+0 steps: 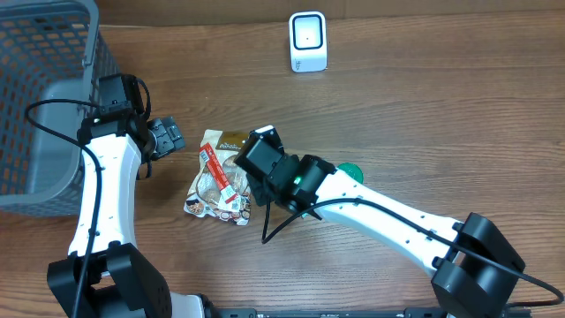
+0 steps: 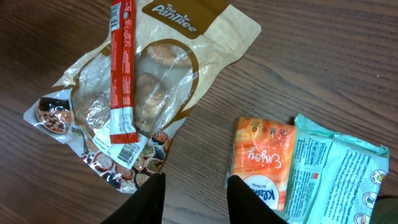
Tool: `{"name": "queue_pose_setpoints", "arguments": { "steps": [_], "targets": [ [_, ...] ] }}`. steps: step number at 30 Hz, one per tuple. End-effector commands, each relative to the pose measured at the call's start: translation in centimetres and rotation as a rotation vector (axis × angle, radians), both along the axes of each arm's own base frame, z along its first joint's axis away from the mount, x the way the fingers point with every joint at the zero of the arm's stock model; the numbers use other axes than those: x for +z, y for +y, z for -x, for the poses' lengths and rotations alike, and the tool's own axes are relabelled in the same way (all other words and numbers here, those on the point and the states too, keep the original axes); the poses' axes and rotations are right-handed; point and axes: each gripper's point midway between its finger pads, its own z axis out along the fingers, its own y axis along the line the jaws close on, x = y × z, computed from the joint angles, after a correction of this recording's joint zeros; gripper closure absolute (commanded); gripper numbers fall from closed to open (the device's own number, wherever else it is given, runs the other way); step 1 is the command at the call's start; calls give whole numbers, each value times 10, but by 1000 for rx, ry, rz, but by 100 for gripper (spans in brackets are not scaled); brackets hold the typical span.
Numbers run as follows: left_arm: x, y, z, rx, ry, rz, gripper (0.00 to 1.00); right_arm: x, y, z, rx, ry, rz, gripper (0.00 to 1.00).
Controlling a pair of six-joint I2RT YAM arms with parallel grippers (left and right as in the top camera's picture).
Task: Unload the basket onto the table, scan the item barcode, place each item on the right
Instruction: 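Lower the right gripper and close it on the orange tissue pack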
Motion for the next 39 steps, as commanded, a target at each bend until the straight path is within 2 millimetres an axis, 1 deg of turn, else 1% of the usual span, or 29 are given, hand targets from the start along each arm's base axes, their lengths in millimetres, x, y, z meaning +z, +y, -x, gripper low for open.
{"name": "queue_pose_setpoints", "arguments": {
  "steps": [1, 5, 14, 23, 32, 35, 39],
  "targets": [
    [5, 2, 0, -8, -6, -19, 0, -7, 3, -3, -14, -29, 32, 66],
    [5, 2, 0, -8, -6, -19, 0, -29, 4, 0, -8, -3, 72, 66],
    [5, 2, 0, -8, -6, -19, 0, -56, -3, -6, -30, -10, 149, 65],
    [5, 2, 0, -8, -6, -19, 0, -69, -6, -4, -34, 12, 179, 64],
    [5, 2, 0, -8, -6, -19, 0, -96, -14, 1, -38, 55, 243, 64],
    [5, 2, 0, -8, -6, -19, 0, -101, -15, 1, -38, 61, 253, 64],
    [5, 2, 0, -8, -6, -19, 0, -102, -16, 2, -37, 63, 258, 64]
  ]
}}
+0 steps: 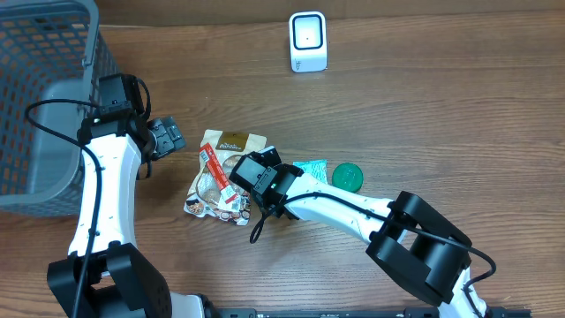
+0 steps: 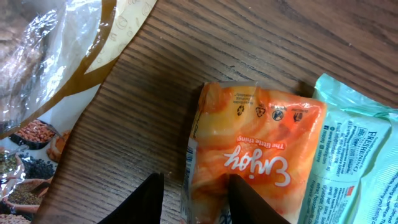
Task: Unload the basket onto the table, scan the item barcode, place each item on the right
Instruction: 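Lower the right gripper and close it on the orange tissue pack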
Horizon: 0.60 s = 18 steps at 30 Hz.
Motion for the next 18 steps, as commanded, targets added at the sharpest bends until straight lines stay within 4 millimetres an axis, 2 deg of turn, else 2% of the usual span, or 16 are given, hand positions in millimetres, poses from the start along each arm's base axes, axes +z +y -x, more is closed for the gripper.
{"name": "queue_pose_setpoints", "arguments": {
  "steps": [1, 11, 18],
  "targets": [
    [5, 2, 0, -8, -6, -18, 0, -1, 2, 0, -11, -4, 5, 64],
    [5, 2, 0, -8, -7, -18, 0, 4, -1, -9, -25, -56, 25, 65],
    [5, 2, 0, -8, -6, -18, 0, 27, 1, -20, -34, -99, 42, 61]
  ]
}}
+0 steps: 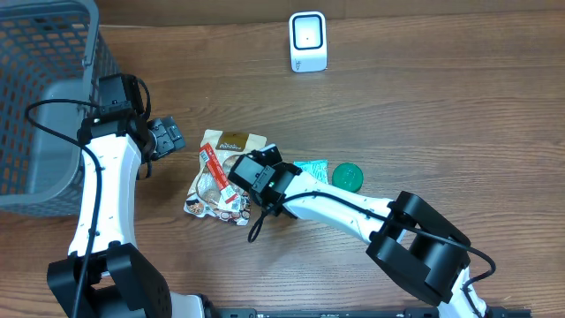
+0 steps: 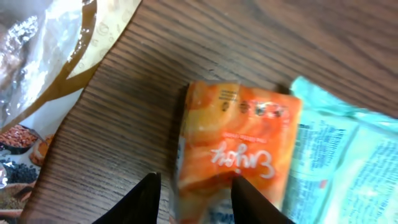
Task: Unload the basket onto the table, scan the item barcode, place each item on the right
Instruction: 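Lower the right gripper and close it on the orange tissue pack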
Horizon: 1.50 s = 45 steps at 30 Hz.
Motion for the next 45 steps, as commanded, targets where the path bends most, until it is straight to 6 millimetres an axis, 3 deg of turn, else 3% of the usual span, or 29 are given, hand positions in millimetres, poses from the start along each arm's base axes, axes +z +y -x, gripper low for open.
{"name": "queue_pose_setpoints", "arguments": {
  "steps": [1, 22, 30, 37, 45],
  "targets": [
    [5, 2, 0, -8, -6, -18, 0, 20, 6, -16, -18, -81, 4, 61],
    [5, 2, 0, -8, -6, -18, 0, 6, 8, -9, -12, -38, -4, 62],
    [5, 2, 0, -8, -6, -18, 0, -12, 5, -6, -14, -14, 27, 63],
    [5, 2, 0, -8, -6, -18, 0, -14, 5, -6, -14, -12, 30, 82],
    [5, 2, 0, -8, -7, -18, 0, -14, 5, -6, -14, -12, 30, 81]
  ]
}}
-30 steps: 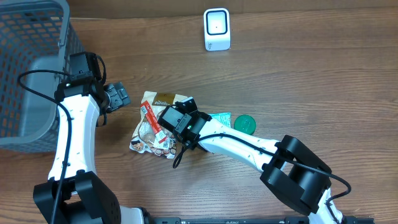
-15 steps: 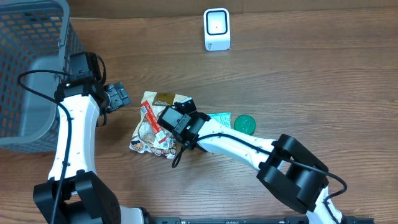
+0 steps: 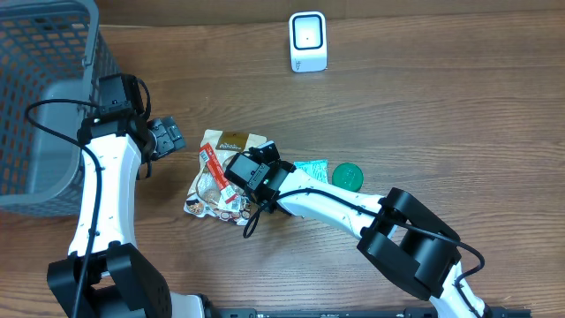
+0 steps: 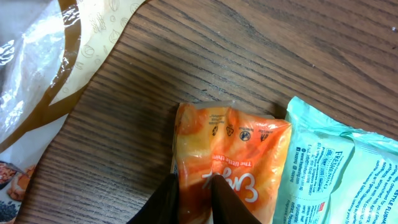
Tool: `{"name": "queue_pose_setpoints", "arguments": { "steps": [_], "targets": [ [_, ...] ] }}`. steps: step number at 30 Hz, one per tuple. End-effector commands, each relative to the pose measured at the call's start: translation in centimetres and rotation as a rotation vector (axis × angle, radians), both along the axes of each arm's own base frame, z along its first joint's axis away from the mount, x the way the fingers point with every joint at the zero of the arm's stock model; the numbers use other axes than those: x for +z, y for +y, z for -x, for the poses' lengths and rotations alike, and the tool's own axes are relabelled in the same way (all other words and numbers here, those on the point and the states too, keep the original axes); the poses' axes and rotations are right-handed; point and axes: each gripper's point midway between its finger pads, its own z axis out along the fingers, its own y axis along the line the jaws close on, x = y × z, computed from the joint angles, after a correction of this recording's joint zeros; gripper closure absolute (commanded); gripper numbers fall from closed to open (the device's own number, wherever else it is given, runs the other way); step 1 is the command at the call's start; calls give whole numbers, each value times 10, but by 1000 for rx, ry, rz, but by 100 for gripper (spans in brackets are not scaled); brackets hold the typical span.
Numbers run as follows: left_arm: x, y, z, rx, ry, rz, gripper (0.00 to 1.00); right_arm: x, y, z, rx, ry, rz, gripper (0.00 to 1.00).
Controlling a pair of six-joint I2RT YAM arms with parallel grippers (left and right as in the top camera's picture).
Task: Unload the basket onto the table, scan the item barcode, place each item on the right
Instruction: 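Lower the right gripper and close it on the orange tissue pack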
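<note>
An orange snack packet [image 4: 242, 149] lies on the wooden table, its left edge pinched and puckered between the dark fingers of my right gripper [image 4: 194, 185], which is shut on it. In the overhead view the right wrist [image 3: 252, 171] covers the packet. The white barcode scanner [image 3: 308, 41] stands at the far edge of the table. By the basket hangs my left gripper [image 3: 166, 137], holding nothing that shows; its jaws cannot be made out.
A teal packet [image 4: 339, 171] touches the orange one on its right. To the left lies a brown PanTree pouch [image 3: 221, 181] with a red stick pack [image 3: 214, 168] on it. A green lid [image 3: 347, 176] sits beyond the teal packet. A grey mesh basket [image 3: 40, 97] fills the left.
My right gripper's fingers stood apart astride the orange packet's left edge; now they are shut on it and the foil bulges between them. The left arm has not moved.
My right gripper first hung open, high above the gap between the pouch and the orange packet. Then it was low over the packet's left edge, still open, and stayed so. Now it is shut on that edge.
</note>
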Motion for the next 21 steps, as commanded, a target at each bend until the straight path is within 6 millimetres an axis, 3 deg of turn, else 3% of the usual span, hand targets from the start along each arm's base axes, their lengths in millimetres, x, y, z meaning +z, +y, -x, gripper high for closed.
{"name": "queue_pose_setpoints", "arguments": {
  "steps": [1, 13, 21],
  "targets": [
    [5, 2, 0, -8, -6, -18, 0, -6, 2, 3, 2, 12, -1, 81],
    [5, 2, 0, -8, -6, -18, 0, -7, 3, 4, 0, 19, -4, 70],
    [5, 2, 0, -8, -6, -18, 0, -8, 3, 5, 2, 26, -7, 69]
  ]
}}
